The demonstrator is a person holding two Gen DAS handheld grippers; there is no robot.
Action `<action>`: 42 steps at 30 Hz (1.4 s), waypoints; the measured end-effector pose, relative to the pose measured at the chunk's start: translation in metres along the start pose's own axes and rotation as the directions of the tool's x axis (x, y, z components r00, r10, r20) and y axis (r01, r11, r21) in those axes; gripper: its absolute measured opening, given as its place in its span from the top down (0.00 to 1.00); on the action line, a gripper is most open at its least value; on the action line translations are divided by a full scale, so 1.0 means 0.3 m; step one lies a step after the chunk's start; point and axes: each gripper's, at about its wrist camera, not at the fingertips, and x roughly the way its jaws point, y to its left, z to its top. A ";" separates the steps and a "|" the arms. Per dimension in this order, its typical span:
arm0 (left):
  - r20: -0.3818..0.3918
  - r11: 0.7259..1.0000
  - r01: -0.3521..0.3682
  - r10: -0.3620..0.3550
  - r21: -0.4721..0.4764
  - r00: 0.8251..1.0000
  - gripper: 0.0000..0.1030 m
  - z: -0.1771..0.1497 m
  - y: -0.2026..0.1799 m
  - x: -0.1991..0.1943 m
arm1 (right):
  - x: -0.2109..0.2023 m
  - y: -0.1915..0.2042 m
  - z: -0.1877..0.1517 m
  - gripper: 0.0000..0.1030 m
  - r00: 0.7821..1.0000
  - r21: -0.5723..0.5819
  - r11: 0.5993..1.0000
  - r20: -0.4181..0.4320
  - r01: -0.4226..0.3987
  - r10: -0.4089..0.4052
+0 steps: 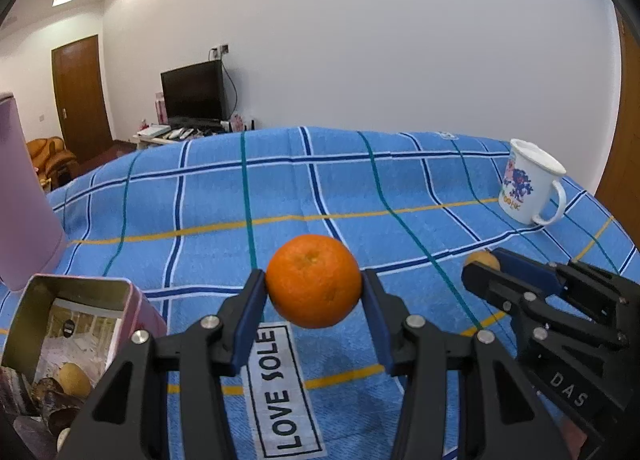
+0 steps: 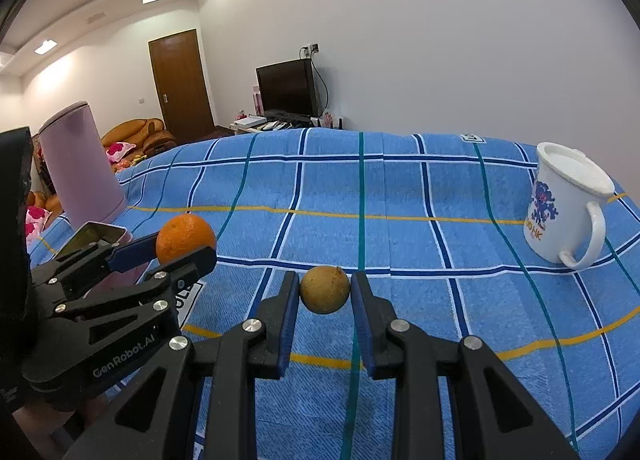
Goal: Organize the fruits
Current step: 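Lift the orange and brown fruit off the bedspread with both tools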
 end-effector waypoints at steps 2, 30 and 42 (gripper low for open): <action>0.004 1.000 0.000 0.000 -0.003 1.000 0.52 0.000 0.004 -0.003 | -0.003 -0.003 -0.001 0.73 1.000 0.001 1.000 0.003 0.000 0.000; 0.107 1.000 -0.015 0.012 0.026 0.994 0.52 -0.022 -0.012 -0.091 | -0.097 0.012 -0.014 0.73 0.991 -0.024 1.000 0.135 0.017 -0.014; 0.115 0.998 -0.029 0.023 0.051 0.993 0.52 -0.040 -0.026 -0.124 | -0.124 0.030 -0.027 0.73 0.988 -0.034 0.999 0.156 0.014 -0.008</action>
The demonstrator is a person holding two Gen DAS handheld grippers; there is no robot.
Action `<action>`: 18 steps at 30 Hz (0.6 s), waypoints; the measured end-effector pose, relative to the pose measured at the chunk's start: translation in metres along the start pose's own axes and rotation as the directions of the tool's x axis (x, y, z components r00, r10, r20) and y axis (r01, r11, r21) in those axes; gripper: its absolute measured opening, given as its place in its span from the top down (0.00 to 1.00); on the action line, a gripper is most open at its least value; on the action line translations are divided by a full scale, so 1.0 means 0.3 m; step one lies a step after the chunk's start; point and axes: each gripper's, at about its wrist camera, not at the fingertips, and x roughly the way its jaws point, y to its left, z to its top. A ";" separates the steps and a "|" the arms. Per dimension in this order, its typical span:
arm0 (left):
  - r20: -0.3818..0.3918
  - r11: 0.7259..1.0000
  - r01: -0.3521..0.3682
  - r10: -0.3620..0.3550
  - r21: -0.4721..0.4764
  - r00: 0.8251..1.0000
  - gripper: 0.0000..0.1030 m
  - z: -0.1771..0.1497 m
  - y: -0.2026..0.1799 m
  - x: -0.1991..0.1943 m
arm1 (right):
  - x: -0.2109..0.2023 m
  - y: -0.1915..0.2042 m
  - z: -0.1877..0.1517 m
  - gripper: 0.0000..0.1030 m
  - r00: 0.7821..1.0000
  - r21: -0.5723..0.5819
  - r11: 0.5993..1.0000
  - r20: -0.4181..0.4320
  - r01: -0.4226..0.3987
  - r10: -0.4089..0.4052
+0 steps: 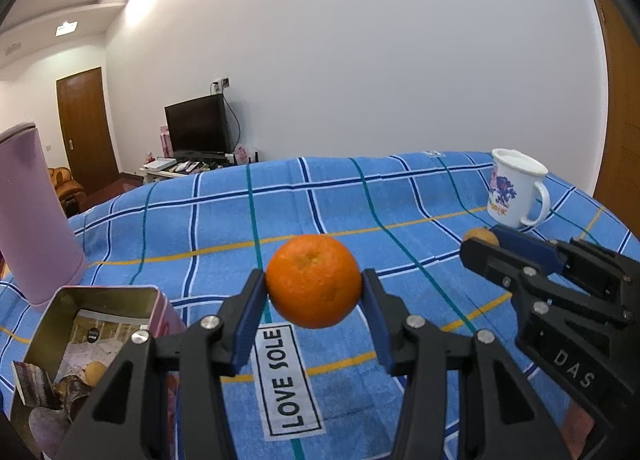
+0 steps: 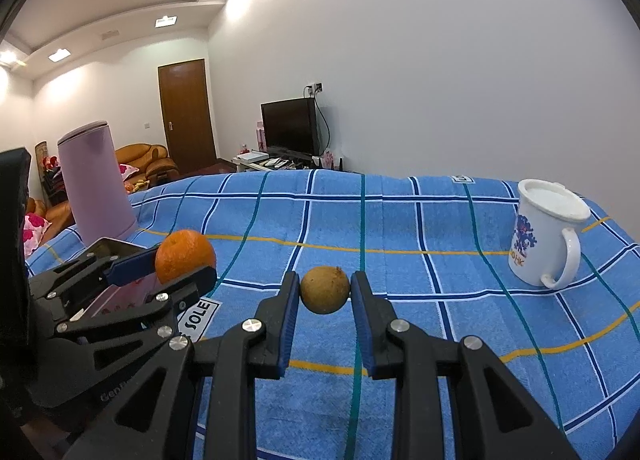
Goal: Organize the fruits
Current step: 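Lift the orange and brown fruit off the bedspread with both tools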
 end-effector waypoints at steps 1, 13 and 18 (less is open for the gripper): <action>0.000 1.000 0.002 -0.002 0.002 1.000 0.52 -0.002 -0.001 -0.004 | -0.003 0.003 -0.001 0.73 1.000 -0.003 1.000 0.002 -0.001 0.001; -0.002 0.999 0.014 -0.014 -0.044 1.000 0.52 -0.026 0.040 -0.047 | -0.024 0.040 -0.010 0.73 1.000 -0.036 0.999 0.004 -0.013 0.013; -0.001 0.998 0.012 -0.012 -0.054 1.000 0.52 -0.046 0.062 -0.080 | -0.040 0.064 -0.020 0.73 1.000 -0.050 0.998 -0.004 -0.031 0.031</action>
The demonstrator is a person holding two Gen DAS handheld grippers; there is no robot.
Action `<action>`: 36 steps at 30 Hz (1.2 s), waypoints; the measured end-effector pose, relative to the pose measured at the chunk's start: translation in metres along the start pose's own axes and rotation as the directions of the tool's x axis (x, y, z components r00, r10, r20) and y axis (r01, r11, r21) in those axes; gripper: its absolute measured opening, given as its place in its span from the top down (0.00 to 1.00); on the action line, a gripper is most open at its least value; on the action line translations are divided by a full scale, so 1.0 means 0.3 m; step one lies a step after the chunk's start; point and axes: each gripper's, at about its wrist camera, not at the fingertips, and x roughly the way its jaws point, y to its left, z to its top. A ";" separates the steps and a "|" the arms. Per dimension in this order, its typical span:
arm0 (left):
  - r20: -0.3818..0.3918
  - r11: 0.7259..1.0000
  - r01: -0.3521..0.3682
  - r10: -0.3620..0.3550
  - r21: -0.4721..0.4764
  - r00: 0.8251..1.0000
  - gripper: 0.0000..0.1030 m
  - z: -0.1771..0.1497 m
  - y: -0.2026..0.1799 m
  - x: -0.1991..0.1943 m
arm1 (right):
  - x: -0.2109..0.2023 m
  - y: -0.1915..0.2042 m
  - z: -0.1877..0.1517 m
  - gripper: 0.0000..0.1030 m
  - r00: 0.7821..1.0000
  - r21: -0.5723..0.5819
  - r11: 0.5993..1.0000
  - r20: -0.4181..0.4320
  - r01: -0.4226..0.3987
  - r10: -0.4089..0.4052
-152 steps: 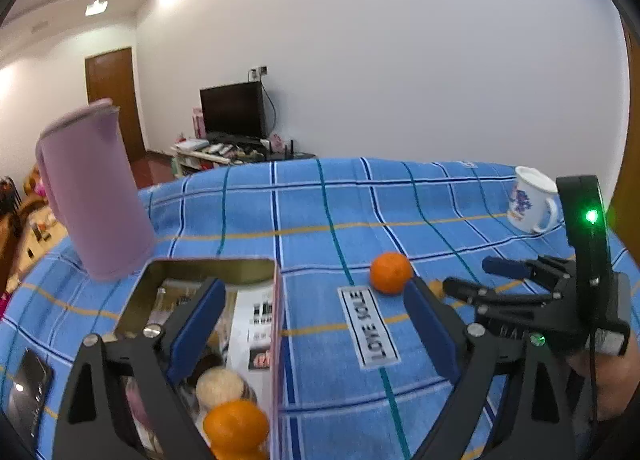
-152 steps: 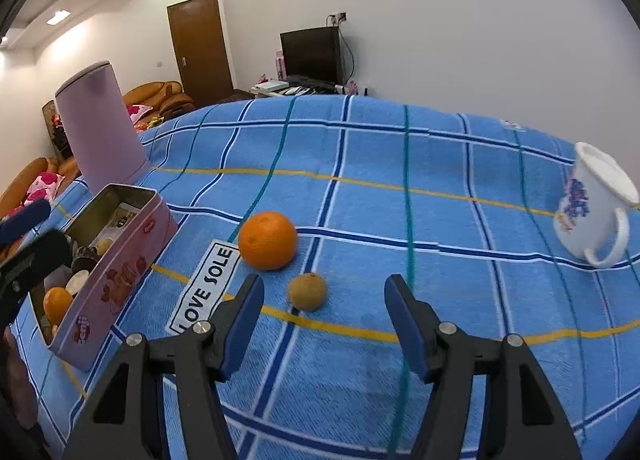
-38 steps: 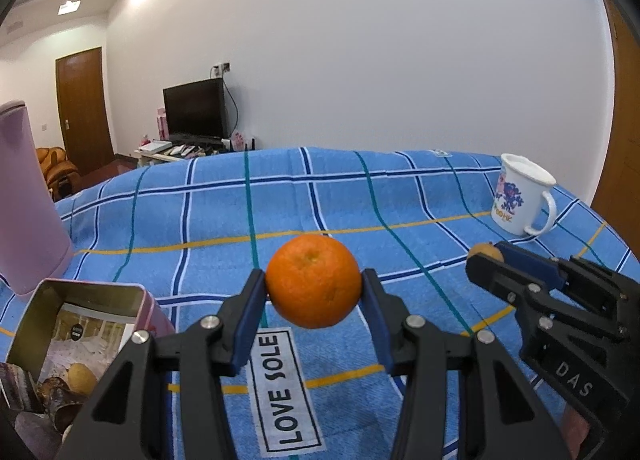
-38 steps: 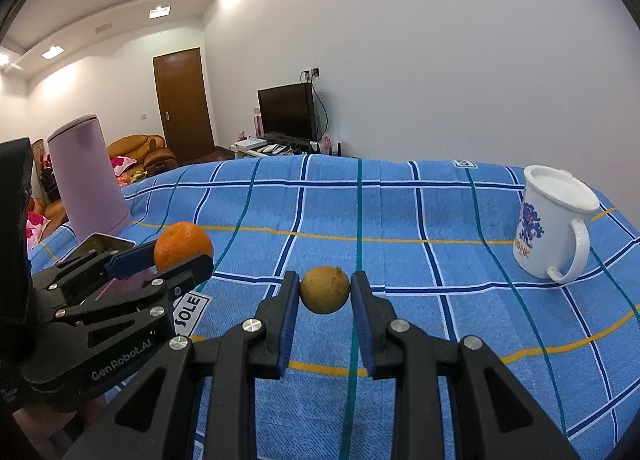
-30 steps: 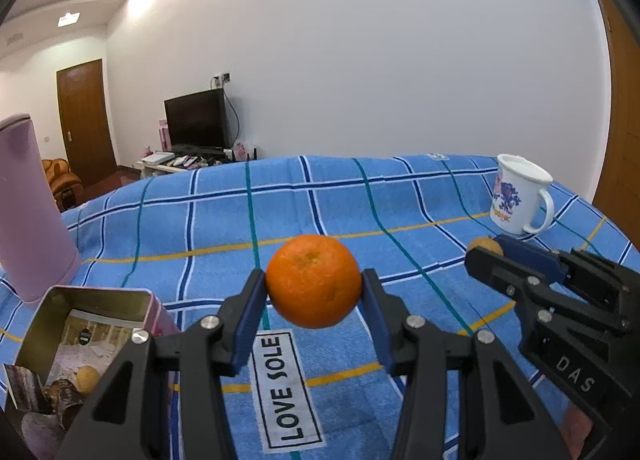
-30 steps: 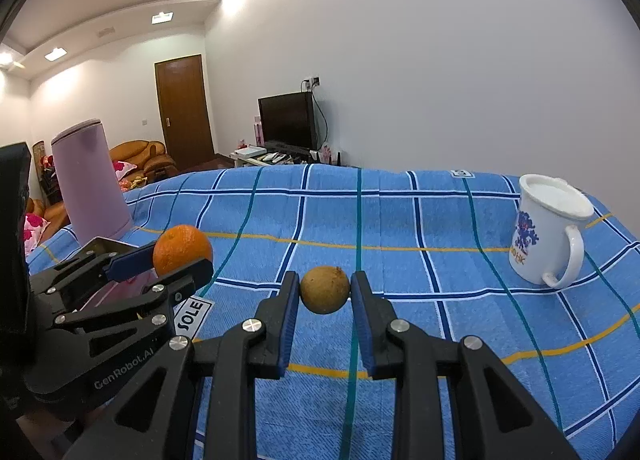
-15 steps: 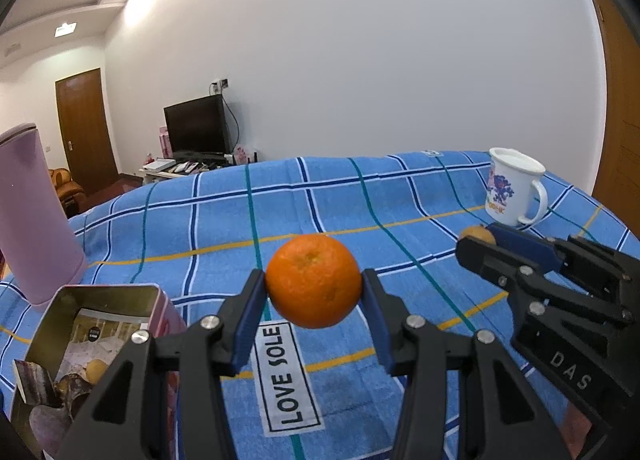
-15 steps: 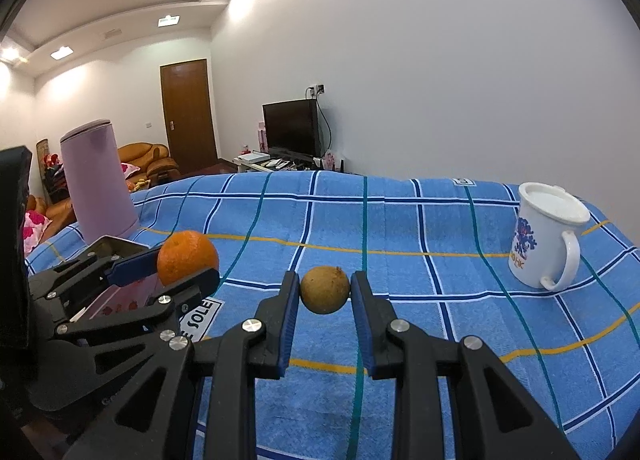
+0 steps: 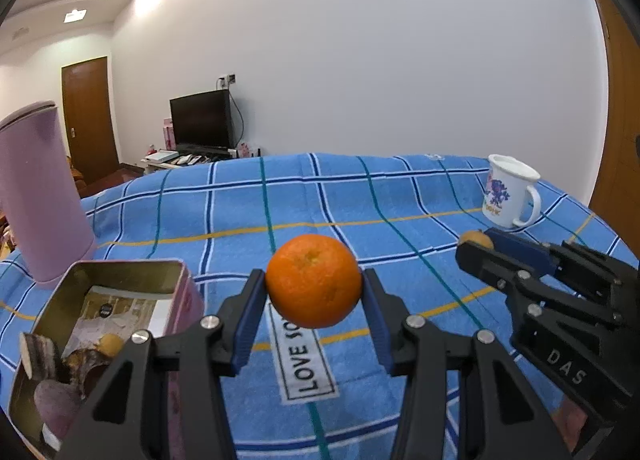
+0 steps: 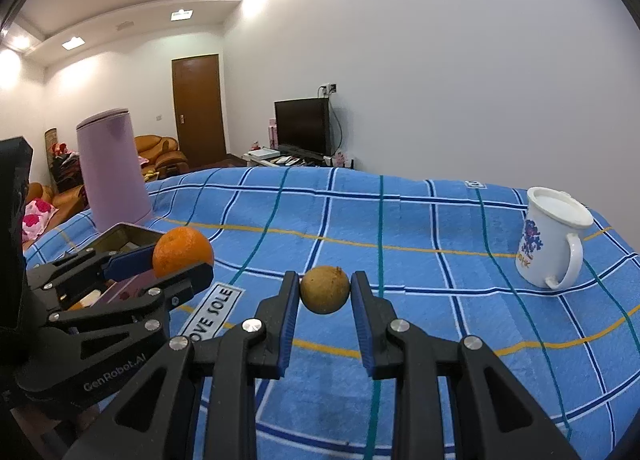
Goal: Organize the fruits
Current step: 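Lift the orange and brown fruit off the bedspread with both tools, then carry the orange and brown fruit over the pink tin with both tools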
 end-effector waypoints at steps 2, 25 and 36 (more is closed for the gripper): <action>-0.001 1.000 -0.005 0.005 -0.007 1.000 0.52 -0.006 0.010 -0.012 | -0.007 0.011 -0.004 0.73 1.000 -0.001 1.000 -0.001 -0.009 0.009; 0.052 0.998 -0.029 0.031 -0.051 0.998 0.52 -0.062 0.131 -0.192 | -0.023 0.175 -0.029 0.73 0.992 -0.035 0.992 -0.029 -0.122 0.121; 0.074 0.996 -0.075 0.079 -0.055 0.994 0.52 -0.076 0.203 -0.279 | -0.045 0.244 -0.008 0.73 0.985 -0.049 0.984 -0.017 -0.173 0.173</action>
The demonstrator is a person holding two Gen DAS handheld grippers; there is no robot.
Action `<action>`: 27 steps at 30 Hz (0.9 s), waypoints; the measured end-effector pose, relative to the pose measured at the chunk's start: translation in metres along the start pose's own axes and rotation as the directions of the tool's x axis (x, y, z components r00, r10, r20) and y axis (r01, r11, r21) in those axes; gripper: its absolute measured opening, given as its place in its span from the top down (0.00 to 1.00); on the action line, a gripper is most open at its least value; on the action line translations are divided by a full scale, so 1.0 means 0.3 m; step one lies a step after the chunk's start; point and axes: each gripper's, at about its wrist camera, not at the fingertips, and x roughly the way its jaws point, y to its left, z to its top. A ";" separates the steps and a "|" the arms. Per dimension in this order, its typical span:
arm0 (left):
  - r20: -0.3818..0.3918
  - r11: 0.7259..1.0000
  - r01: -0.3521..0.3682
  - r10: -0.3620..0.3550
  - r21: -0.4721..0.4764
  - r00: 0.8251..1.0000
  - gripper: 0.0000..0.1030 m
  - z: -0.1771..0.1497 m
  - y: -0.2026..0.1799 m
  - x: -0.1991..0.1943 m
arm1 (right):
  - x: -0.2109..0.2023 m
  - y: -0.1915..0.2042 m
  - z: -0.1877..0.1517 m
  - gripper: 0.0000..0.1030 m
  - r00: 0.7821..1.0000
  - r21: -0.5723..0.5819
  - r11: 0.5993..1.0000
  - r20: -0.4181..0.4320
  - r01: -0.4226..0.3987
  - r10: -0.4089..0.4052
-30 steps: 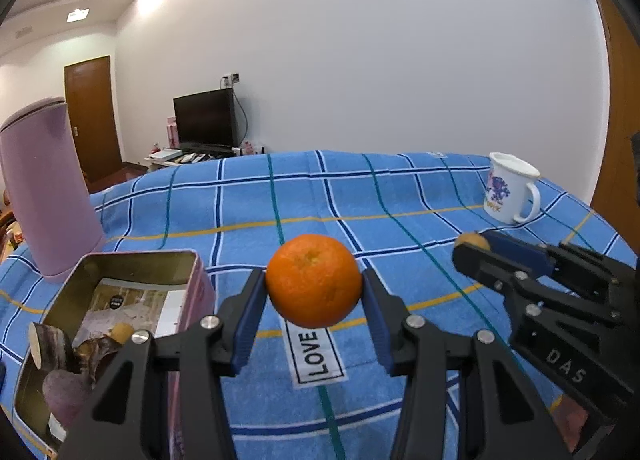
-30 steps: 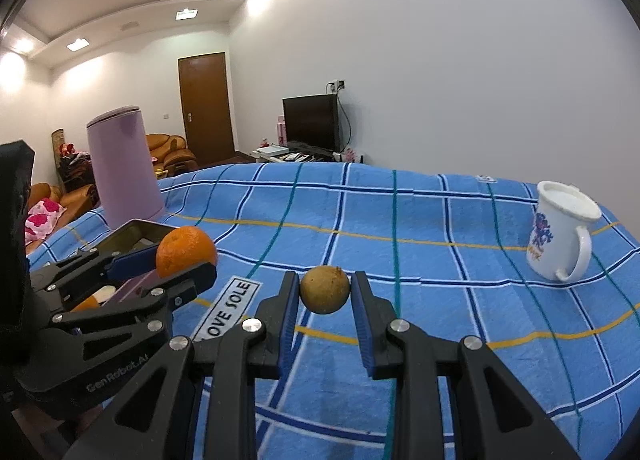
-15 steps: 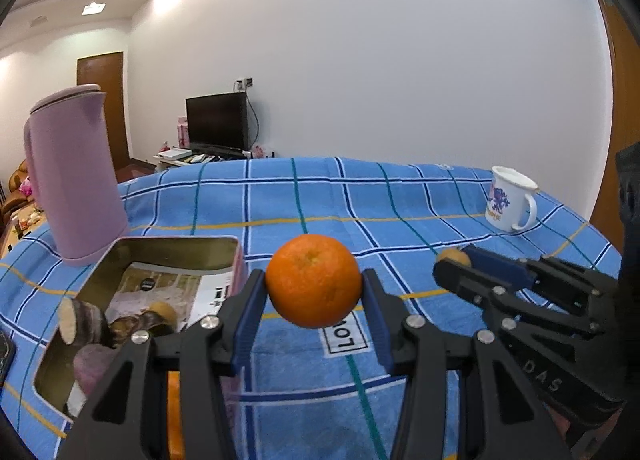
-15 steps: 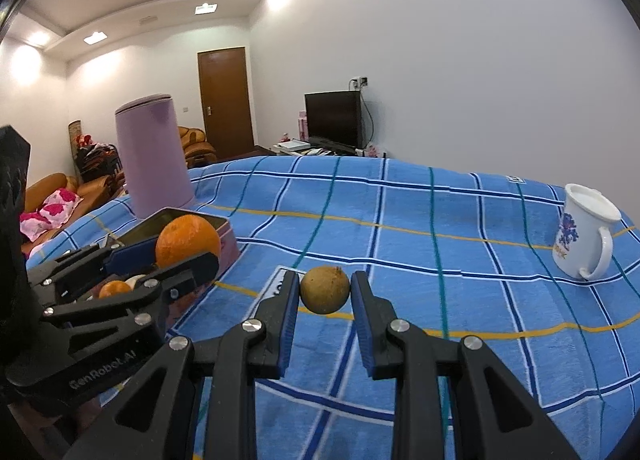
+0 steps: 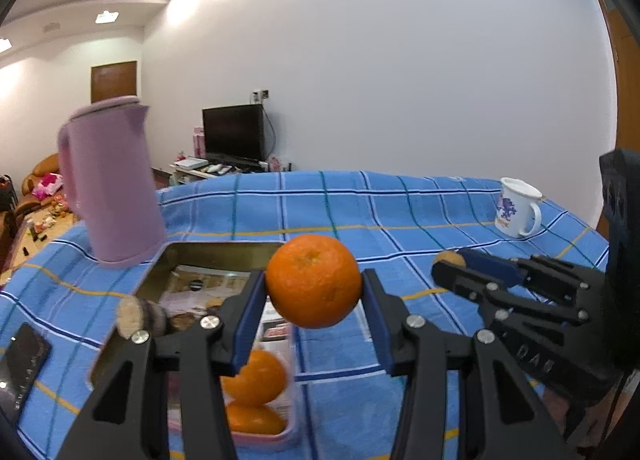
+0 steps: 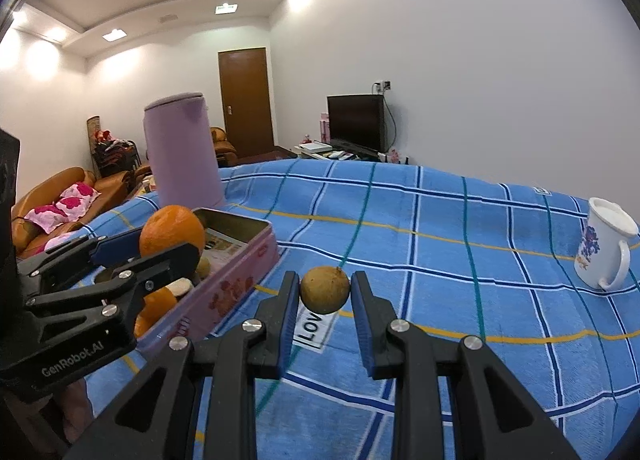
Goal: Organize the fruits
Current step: 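Carry the orange and brown fruit over the pink tin with both tools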
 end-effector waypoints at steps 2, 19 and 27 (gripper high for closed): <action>0.001 1.000 -0.008 0.008 -0.014 1.000 0.52 0.003 0.026 -0.015 | -0.005 0.012 0.009 0.73 1.000 0.002 1.000 0.006 -0.017 0.017; -0.016 0.987 -0.141 0.140 -0.079 0.990 0.52 -0.006 0.248 -0.093 | -0.001 0.189 0.067 0.73 0.991 -0.048 0.990 0.021 -0.132 0.133; -0.028 0.983 -0.163 0.161 -0.087 0.986 0.52 -0.020 0.292 -0.103 | 0.034 0.273 0.082 0.73 0.987 -0.085 0.983 0.008 -0.160 0.161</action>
